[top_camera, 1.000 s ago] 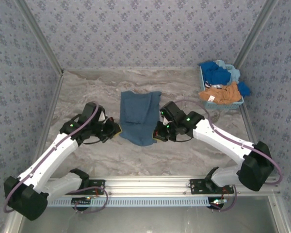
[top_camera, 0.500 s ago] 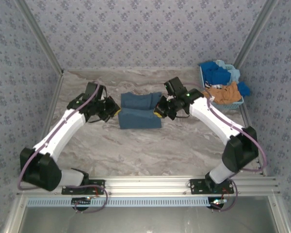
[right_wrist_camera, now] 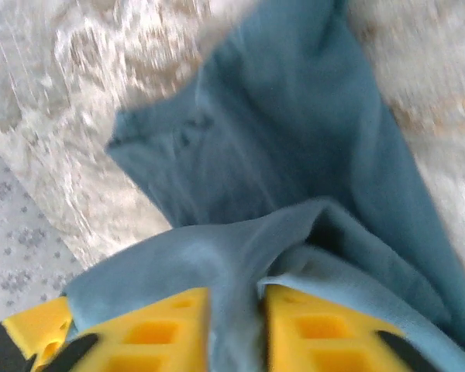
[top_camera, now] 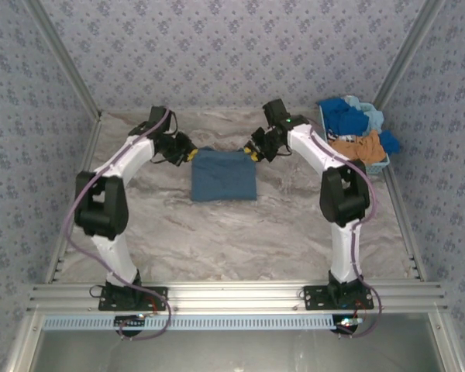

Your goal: Fold and stack the t-shirts

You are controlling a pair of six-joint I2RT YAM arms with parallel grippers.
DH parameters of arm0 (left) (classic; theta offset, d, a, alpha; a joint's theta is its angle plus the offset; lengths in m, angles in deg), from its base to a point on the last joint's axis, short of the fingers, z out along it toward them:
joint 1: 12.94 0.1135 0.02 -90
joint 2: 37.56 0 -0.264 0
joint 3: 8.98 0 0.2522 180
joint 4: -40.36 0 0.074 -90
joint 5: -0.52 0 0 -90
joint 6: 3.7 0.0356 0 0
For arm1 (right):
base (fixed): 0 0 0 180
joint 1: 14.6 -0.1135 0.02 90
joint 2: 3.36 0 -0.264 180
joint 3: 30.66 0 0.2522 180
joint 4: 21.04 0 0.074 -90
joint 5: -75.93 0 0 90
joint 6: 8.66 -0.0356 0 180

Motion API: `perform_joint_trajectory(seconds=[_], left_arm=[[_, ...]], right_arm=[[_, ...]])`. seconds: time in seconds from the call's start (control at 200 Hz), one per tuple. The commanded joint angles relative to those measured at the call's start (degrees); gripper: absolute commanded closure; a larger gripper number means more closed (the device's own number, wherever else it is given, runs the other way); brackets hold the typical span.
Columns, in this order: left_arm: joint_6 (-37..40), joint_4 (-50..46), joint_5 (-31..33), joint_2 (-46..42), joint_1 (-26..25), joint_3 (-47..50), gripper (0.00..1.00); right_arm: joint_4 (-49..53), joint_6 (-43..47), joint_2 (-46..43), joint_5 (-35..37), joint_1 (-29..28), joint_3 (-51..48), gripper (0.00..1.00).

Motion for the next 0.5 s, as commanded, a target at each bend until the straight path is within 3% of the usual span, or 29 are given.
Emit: perform_joint_trajectory(seconds=[0.0, 0.06, 0.115, 0.205, 0.495], left_arm=[[3.48, 0.12, -1.11, 4.39, 1.92, -7.04, 0.65], [5.27, -2.28, 0.64, 4.79, 2.2, -10.25, 0.48], [6.68, -3.67, 1.15, 4.24, 2.21, -11.62, 0.45], [7.31, -3.91, 0.64, 1.29, 1.83, -8.51, 0.45], [2.82, 2.79, -0.2, -13.97, -2.76, 16.89, 0.56]], right_arm=[[-1.44, 3.23, 5.7, -1.12, 2.25, 7.81, 0.48], [3.13, 6.15, 7.36, 0.24, 2.79, 12.69, 0.4], [5.77, 8.46, 6.79, 1.44, 3.1, 13.99, 0.38], [5.67, 12.03, 2.23, 4.82, 2.91, 9.83, 0.41], [-12.56, 10.99, -16.5, 7.35, -1.68, -23.62, 0.58]])
